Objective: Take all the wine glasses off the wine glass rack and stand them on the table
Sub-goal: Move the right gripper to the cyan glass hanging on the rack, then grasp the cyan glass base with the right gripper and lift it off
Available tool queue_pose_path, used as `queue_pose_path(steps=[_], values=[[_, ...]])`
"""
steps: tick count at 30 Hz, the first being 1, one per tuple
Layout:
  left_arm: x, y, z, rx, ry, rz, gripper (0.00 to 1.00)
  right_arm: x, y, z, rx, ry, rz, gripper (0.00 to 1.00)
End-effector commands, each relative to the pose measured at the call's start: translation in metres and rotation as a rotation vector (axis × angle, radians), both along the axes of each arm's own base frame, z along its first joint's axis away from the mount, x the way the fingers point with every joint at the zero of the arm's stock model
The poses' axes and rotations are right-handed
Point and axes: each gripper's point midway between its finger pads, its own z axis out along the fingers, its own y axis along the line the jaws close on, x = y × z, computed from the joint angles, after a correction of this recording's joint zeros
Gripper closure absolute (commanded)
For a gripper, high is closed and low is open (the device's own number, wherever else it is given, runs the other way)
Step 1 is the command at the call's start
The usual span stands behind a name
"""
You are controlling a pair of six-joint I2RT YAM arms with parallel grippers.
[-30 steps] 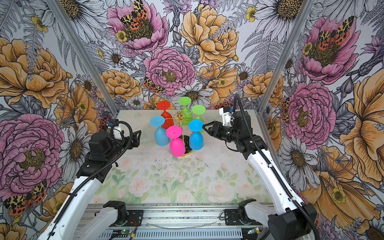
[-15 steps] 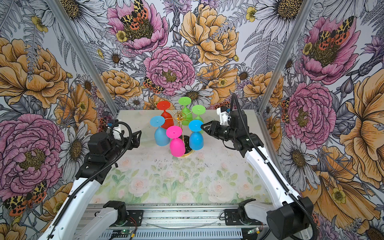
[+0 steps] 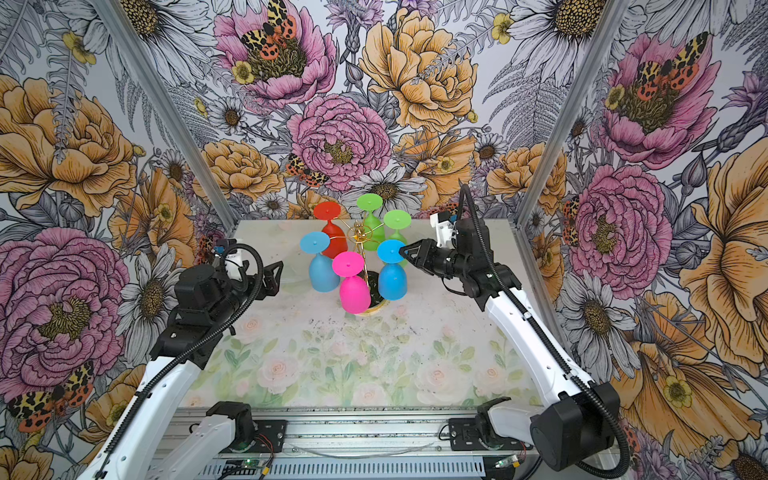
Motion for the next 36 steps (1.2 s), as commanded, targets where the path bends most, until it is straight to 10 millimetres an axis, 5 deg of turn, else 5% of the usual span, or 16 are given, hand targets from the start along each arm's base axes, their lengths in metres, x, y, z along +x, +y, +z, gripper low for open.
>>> queue_pose_path(steps=[1, 20, 36], values=[[-0.004, -0.005, 0.000, -0.013, 0.001, -0.022, 0.01, 0.002, 0.005, 0.006, 0.015, -0.025, 0.015, 0.72], [-0.005, -0.004, 0.000, -0.010, -0.005, -0.017, 0.01, 0.002, 0.006, 0.008, 0.041, -0.011, 0.009, 0.95], [-0.006, -0.004, 0.001, -0.006, -0.009, -0.015, 0.01, -0.004, 0.012, 0.026, 0.148, -0.005, 0.019, 1.00]])
